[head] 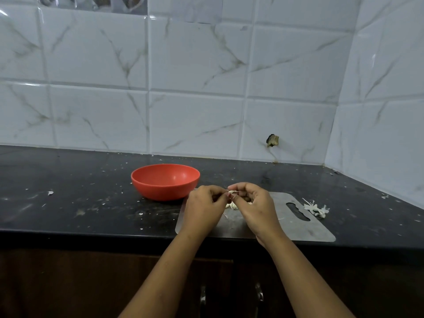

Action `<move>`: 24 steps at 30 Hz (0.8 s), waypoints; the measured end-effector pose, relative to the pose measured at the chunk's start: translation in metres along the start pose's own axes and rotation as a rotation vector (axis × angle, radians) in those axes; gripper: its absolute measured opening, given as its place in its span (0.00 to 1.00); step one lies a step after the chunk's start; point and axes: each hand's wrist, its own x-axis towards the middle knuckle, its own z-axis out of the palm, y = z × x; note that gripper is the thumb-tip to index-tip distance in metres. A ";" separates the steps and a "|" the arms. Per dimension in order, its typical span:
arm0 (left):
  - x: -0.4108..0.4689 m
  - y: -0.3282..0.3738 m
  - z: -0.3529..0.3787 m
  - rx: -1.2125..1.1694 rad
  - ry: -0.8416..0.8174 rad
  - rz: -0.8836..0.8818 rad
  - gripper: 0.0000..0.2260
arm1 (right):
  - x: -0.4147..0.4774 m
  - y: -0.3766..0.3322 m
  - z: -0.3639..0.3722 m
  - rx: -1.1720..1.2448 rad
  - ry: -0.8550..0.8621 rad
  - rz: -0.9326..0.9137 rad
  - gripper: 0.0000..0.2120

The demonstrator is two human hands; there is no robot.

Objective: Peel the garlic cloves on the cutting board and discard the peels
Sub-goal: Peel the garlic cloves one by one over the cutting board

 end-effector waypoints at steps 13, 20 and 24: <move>0.001 -0.001 -0.008 -0.362 -0.062 -0.152 0.03 | -0.002 -0.003 0.002 -0.138 -0.010 -0.034 0.08; 0.001 -0.002 -0.007 -0.253 -0.062 -0.139 0.04 | -0.002 -0.001 0.003 -0.181 -0.004 -0.034 0.08; 0.001 -0.002 -0.005 -0.201 -0.036 -0.128 0.06 | -0.002 0.000 0.003 -0.213 -0.004 -0.046 0.09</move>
